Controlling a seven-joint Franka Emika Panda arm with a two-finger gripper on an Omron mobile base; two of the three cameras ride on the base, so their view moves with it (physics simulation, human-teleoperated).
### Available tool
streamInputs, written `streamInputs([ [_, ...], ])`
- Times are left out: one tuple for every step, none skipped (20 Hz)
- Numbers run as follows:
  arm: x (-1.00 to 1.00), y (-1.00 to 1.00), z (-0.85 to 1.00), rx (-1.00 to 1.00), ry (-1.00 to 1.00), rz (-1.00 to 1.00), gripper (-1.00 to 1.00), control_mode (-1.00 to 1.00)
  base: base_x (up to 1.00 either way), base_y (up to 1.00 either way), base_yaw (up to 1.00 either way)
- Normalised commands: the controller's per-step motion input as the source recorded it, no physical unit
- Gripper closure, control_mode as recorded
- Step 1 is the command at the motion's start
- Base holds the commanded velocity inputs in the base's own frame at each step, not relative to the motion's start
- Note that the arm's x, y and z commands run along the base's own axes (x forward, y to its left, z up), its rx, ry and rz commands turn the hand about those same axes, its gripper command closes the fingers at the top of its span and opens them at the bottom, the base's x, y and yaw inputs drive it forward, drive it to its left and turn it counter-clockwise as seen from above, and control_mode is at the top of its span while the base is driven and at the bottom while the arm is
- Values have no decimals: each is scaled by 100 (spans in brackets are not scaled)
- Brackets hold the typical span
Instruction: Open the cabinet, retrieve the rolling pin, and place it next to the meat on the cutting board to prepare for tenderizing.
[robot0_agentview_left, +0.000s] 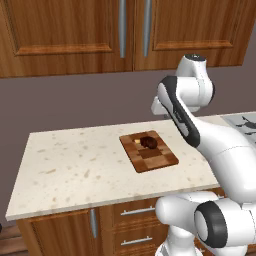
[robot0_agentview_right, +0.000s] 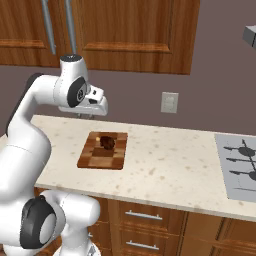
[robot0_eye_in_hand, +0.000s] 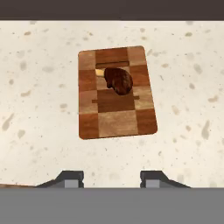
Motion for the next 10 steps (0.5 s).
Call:
streamInputs([
  [0,0,0,0,0,0,-100,-100,0,0,0],
  [0,0,0,0,0,0,-100,-100,0,0,0],
  [0,0,0,0,-2,0,-100,-100,0,0,0],
  [0,0,0,0,-2,0,-100,-100,0,0,0],
  [-3,0,2,0,-9,0,-100,-100,0,0,0],
  [0,0,4,0,-7,0,-100,-100,0,0,0],
  [-5,0,10,0,-13,0,-100,-100,0,0,0],
  [-13,5,18,0,-19,-2,-100,-100,0,0,0],
  [-12,5,24,-2,-19,-3,-100,-100,0,0,0],
  [-15,5,32,-3,-23,-4,-100,-100,0,0,0],
])
